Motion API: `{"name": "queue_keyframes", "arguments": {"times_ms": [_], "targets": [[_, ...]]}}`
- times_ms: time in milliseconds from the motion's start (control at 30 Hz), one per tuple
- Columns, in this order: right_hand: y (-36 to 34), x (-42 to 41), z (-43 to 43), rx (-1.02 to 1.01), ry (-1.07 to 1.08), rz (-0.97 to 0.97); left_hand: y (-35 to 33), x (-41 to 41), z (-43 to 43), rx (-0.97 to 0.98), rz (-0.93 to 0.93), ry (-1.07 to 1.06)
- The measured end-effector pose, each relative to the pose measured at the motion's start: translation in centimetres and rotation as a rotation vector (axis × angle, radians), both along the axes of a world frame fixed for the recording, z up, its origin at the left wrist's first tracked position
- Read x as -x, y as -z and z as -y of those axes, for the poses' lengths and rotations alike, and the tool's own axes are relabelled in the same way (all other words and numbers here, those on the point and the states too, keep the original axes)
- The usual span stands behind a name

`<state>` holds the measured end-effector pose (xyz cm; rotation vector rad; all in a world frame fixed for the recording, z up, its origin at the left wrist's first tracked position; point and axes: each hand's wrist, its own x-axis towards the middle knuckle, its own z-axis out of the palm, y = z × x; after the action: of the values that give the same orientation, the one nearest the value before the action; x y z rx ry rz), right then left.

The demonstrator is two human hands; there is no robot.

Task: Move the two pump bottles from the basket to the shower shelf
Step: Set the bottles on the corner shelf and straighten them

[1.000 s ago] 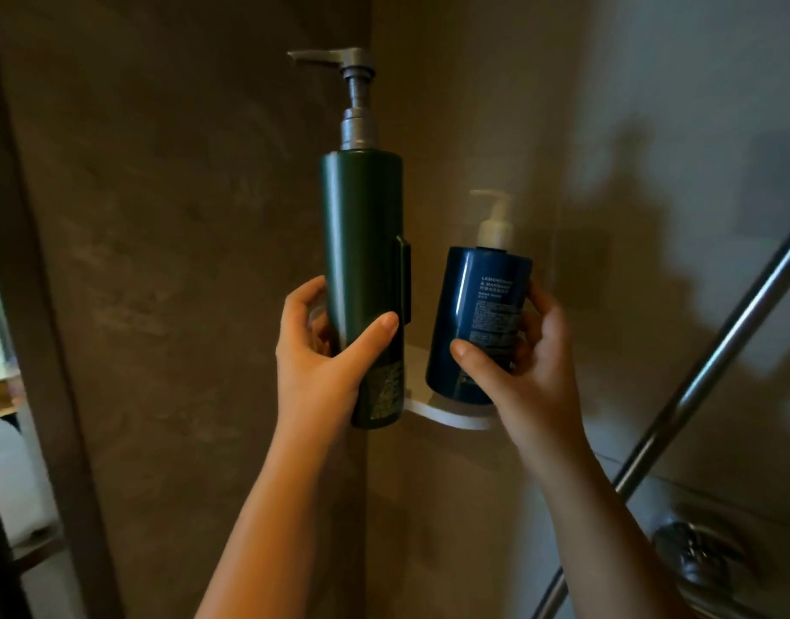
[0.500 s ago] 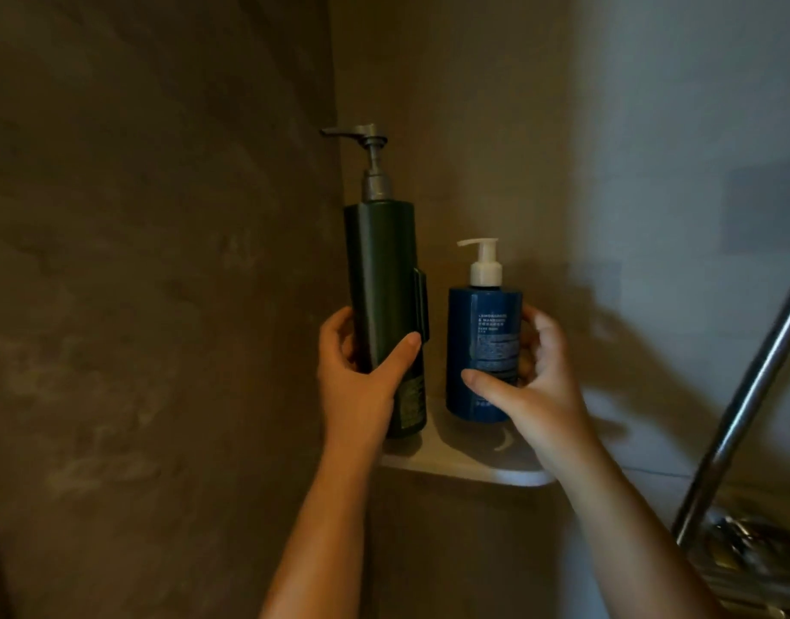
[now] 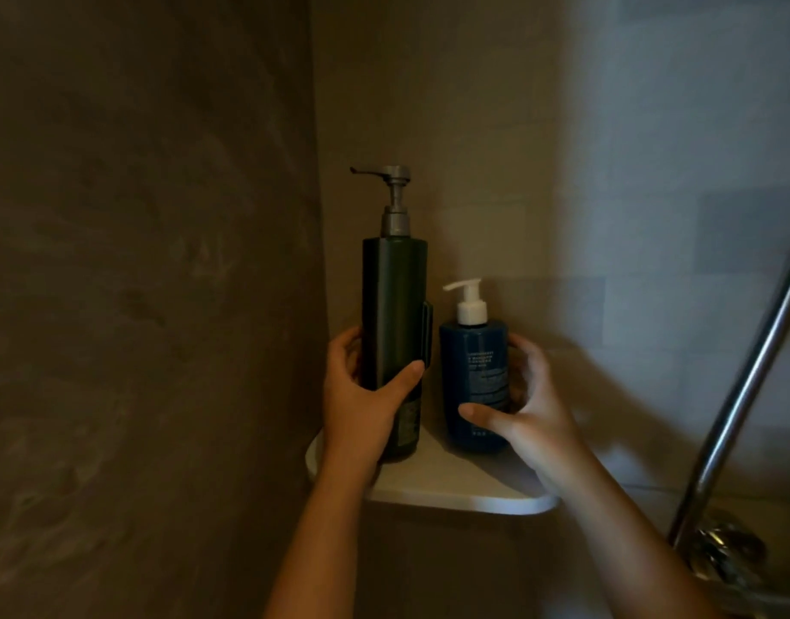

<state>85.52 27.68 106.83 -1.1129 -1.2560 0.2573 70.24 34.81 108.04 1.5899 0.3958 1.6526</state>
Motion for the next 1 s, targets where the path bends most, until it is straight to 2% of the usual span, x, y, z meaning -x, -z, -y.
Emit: {"name": "queue_keyframes", "arguments": {"times_ms": [767, 1000], "targets": [[0.7, -0.6, -0.3, 0.05, -0.051, -0.013, 1.4, -0.8, -1.0, -0.021, 0.008, -0.016], [0.1, -0.3, 0.2, 0.051, -0.048, -0.032, 1.7, 0.9, -0.8, -0.007, -0.035, 0.058]]}}
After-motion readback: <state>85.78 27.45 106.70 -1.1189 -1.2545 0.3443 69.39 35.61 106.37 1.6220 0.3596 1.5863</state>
